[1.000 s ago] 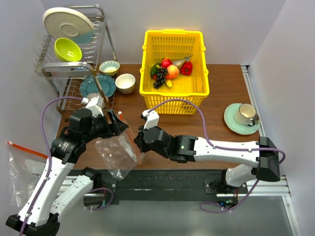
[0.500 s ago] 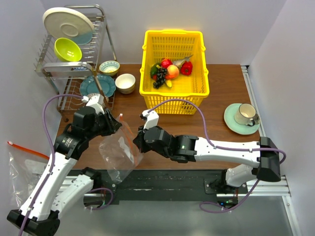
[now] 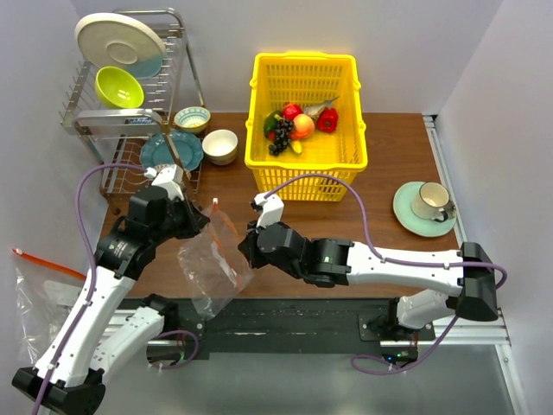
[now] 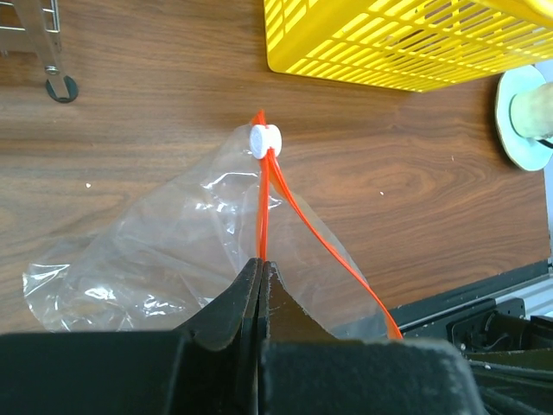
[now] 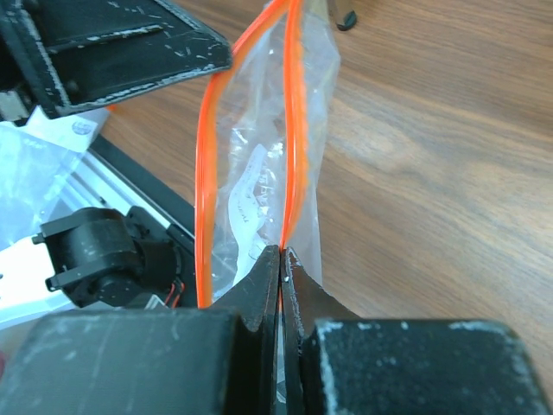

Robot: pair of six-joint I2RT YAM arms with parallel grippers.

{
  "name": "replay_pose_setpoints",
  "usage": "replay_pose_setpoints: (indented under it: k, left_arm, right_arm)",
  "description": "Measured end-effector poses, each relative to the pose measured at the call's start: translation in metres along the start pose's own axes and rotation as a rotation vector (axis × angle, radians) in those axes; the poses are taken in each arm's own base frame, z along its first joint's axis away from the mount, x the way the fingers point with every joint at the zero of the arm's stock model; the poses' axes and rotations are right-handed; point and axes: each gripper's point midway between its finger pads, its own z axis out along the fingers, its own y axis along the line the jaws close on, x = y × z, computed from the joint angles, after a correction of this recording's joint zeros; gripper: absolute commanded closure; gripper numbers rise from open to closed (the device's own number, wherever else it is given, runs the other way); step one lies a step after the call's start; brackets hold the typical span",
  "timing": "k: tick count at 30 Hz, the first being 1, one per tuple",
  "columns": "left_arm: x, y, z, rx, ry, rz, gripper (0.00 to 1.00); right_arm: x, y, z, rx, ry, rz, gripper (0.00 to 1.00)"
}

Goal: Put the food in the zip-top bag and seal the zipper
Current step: Open the zipper of the food storage bag.

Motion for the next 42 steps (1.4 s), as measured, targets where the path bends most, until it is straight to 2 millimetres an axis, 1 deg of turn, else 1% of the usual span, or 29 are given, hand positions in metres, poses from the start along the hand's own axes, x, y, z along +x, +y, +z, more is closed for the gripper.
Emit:
replay_pose_setpoints:
  k: [6,9,10,13,16,19,22,26,30,32,33,34,35,36,38,40,41,42]
  left_arm:
    - [0.002,-0.005,-0.002,0.027,0.014,0.000,1.00]
    - [0.002,-0.008,-0.003,0.042,0.020,0.000,0.81]
    - [0.003,-0.009,-0.003,0.047,0.022,0.000,0.70]
    - [0.004,-0.012,-0.004,0.061,0.032,-0.003,0.55]
    - [0.005,-0.014,-0.005,0.073,0.031,-0.005,0.48]
    - [0.006,-0.014,-0.008,0.080,0.023,-0.008,0.44]
    - [0.009,-0.013,-0.007,0.081,0.025,-0.014,0.41]
    - [0.013,-0.010,-0.004,0.076,0.034,-0.029,0.40]
    - [0.021,-0.008,0.002,0.067,0.054,-0.040,0.43]
    - [0.026,-0.006,0.007,0.061,0.070,-0.045,0.47]
    - [0.029,-0.005,0.008,0.058,0.076,-0.046,0.51]
    - [0.031,-0.006,0.010,0.058,0.082,-0.048,0.62]
    - [0.032,-0.006,0.011,0.057,0.084,-0.046,0.70]
    - [0.034,-0.007,0.012,0.058,0.090,-0.049,0.86]
    - [0.036,-0.010,0.014,0.062,0.096,-0.046,0.98]
    - [0.038,-0.013,0.015,0.065,0.099,-0.041,1.00]
    - [0.039,-0.014,0.015,0.064,0.100,-0.035,1.00]
    - [0.039,-0.015,0.015,0.064,0.104,-0.029,1.00]
  right_arm:
    - [0.000,-0.002,0.000,0.007,0.000,-0.006,1.00]
    - [0.001,-0.003,0.000,0.011,0.000,-0.008,1.00]
    - [0.001,-0.003,0.000,0.011,0.000,-0.008,1.00]
    - [0.001,-0.003,0.000,0.011,0.000,-0.009,1.00]
    - [0.001,-0.003,0.000,0.010,0.001,-0.009,1.00]
    - [0.001,-0.002,0.000,0.004,0.000,-0.008,1.00]
    - [0.001,-0.001,0.000,0.000,0.001,-0.006,1.00]
    - [0.001,0.000,0.000,-0.004,0.002,-0.005,1.00]
    - [0.000,0.001,0.000,-0.007,-0.001,-0.003,1.00]
    - [0.000,0.001,0.000,-0.008,-0.001,-0.003,1.00]
    - [0.000,0.001,0.000,-0.008,-0.001,-0.002,1.00]
    - [0.001,0.002,0.000,-0.010,0.001,-0.003,1.00]
    - [0.001,0.002,0.000,-0.011,0.001,-0.002,1.00]
    - [0.001,0.002,0.000,-0.012,0.002,-0.002,1.00]
    - [0.001,0.002,0.000,-0.012,0.002,-0.002,1.00]
    - [0.001,0.002,0.000,-0.012,0.002,-0.003,1.00]
    - [0.001,0.002,0.000,-0.011,0.002,-0.003,0.92]
    - [0.001,0.001,0.000,-0.009,0.003,-0.004,0.87]
